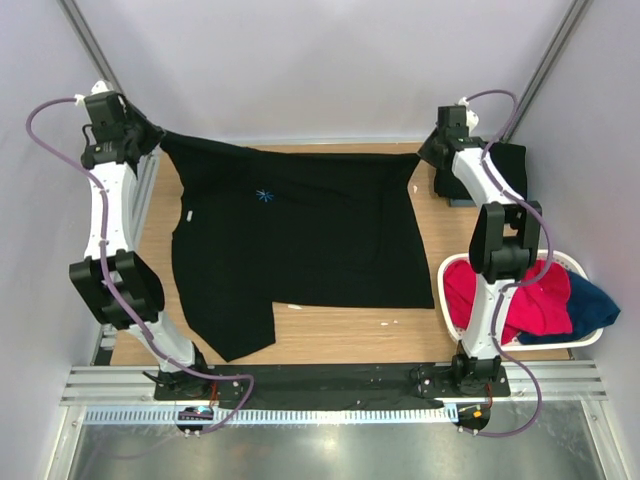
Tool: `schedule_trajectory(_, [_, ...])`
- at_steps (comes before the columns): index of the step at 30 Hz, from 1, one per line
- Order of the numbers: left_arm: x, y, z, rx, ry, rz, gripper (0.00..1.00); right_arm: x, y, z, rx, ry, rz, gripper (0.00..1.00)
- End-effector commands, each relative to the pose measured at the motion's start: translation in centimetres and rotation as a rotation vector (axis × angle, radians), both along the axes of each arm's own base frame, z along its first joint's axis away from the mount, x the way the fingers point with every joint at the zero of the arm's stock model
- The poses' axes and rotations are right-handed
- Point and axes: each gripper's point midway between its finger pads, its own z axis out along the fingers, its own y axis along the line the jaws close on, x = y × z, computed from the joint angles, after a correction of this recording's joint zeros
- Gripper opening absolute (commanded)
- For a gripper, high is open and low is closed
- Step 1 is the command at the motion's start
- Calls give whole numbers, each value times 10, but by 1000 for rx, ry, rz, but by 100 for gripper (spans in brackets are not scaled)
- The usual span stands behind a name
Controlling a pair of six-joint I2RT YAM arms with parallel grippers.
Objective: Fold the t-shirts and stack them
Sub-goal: Fold the tshirt
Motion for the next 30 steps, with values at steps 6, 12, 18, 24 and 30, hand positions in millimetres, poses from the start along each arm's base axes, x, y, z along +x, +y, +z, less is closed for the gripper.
schedule_trajectory(6, [37, 7, 42, 153, -120, -71, 0, 34, -18, 27, -28, -76, 14, 1])
schedule_trajectory(12, [49, -6, 44, 265, -133, -175, 0, 55, -22, 36, -93, -103, 56, 1])
schedule_trajectory(18, [61, -12, 50, 359, -133, -190, 0, 76, -27, 39, -144, -139, 78, 1])
schedule_trajectory(24, [65, -10, 46, 450, -104, -203, 0, 78, -25, 23, -150, -109, 104, 1])
schedule_trajectory(30, [46, -18, 48, 489, -78, -272, 0, 66, -23, 19, -142, -84, 120, 1])
